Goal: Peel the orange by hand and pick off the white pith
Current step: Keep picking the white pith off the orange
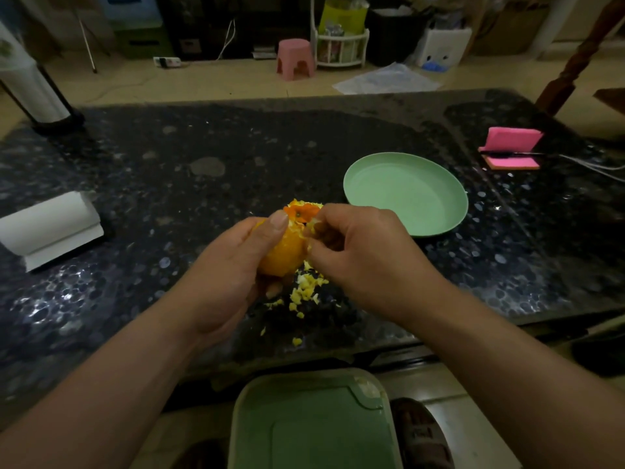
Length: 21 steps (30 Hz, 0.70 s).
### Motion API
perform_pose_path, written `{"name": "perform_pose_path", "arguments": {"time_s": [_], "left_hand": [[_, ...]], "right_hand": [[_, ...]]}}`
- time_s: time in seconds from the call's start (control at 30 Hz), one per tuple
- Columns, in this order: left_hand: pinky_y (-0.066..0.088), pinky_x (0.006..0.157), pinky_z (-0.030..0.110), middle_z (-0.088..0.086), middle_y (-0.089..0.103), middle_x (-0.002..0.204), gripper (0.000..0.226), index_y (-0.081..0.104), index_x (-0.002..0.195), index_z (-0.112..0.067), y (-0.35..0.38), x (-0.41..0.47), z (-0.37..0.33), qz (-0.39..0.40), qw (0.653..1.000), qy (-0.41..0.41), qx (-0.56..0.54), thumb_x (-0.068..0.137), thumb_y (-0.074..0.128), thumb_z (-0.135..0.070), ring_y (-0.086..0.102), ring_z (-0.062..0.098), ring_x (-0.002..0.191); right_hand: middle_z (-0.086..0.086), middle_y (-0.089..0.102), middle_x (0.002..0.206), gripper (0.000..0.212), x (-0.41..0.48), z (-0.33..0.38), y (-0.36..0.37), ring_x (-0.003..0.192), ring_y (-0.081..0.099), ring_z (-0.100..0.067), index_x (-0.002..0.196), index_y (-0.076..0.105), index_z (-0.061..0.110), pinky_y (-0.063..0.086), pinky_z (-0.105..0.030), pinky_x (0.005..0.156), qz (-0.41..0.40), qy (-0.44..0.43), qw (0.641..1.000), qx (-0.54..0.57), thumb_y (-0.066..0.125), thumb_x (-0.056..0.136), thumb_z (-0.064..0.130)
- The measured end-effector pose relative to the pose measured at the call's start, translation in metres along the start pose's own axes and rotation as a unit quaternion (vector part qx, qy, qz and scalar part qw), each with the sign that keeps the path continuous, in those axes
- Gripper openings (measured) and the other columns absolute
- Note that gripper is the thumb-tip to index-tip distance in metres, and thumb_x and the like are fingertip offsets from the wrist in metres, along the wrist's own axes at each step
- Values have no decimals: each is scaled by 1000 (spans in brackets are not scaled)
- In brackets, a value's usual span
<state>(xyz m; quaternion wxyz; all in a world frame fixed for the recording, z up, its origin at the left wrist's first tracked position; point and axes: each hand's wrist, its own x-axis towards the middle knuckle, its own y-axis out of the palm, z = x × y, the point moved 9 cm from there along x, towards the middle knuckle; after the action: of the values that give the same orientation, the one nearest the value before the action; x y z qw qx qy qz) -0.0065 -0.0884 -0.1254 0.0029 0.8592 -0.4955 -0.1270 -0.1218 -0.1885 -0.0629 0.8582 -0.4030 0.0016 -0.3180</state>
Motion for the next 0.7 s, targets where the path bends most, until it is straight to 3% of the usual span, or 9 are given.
{"name": "perform_pose_path", "arguments": {"time_s": [0.13,0.3,0.5,0.6,0.7], "left_hand": [[44,54,29,10,66,92,50,65,116,-6,6,-3,-1,6,1000,0,1,96,60,-52,55,18,72],[42,50,26,11,64,89,40,68,108,-8,8,-8,-1,11,999,-21,-48,101,58,-47,55,20,70],[38,41,21,14,68,90,40,69,109,-10,8,-13,0,31,989,-67,-132,99,58,-48,58,19,63],[38,39,19,14,70,93,50,62,122,-7,4,-13,0,33,986,-79,-142,96,59,-50,58,18,62],[38,40,20,14,68,91,45,64,116,-9,0,-11,0,24,988,-74,-136,96,60,-49,58,19,63]], "right_hand": [[5,54,61,22,0,2,-3,58,50,-11,72,58,21,36,-19,51,-14,1,1000,-20,72,89,19],[5,56,59,14,-2,0,-5,53,48,-6,77,67,21,38,-15,48,5,31,997,63,71,90,15],[3,59,64,15,0,-3,1,57,49,-5,79,68,17,44,-27,53,44,33,988,141,72,93,13],[4,63,67,12,0,-3,3,59,54,-6,86,72,18,47,-25,56,58,30,983,172,70,95,10],[2,72,80,8,0,1,4,66,62,-4,99,74,23,54,-24,61,66,16,981,182,74,95,16]]}}
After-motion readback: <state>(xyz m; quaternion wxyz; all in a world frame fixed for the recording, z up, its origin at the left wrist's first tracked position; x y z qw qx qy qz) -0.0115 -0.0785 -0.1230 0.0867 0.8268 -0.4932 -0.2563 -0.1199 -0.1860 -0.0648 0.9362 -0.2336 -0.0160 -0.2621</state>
